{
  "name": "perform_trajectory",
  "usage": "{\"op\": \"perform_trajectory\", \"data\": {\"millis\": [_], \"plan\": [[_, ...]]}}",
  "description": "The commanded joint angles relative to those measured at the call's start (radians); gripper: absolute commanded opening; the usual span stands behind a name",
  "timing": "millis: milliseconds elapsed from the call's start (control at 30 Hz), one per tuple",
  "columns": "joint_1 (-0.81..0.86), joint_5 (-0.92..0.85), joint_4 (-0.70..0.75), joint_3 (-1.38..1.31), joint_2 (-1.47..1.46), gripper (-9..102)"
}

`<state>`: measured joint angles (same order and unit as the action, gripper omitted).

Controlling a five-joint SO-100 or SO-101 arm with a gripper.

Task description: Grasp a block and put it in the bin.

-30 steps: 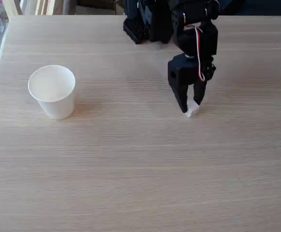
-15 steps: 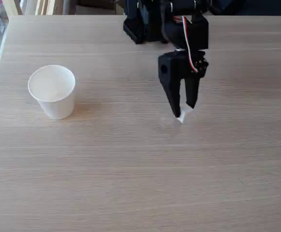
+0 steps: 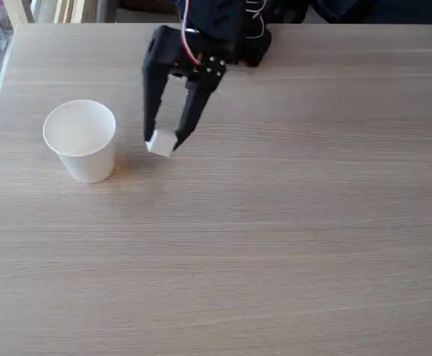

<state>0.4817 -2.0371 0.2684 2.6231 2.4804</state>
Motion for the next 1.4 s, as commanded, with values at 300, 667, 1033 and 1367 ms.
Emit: {"op": "perform_trajectory", "data": {"millis": [300,667,1033,1367], "plan": [[0.267,-0.072,-0.084,-0.005,-0.051,0],[0.348,-0.140,-0.117,0.021,-0.084,20],[0.270,-0.144,-0.118,-0.005,-0.087,22],[-0.060,0.078,-0.040,0.031,0.106,0]]}}
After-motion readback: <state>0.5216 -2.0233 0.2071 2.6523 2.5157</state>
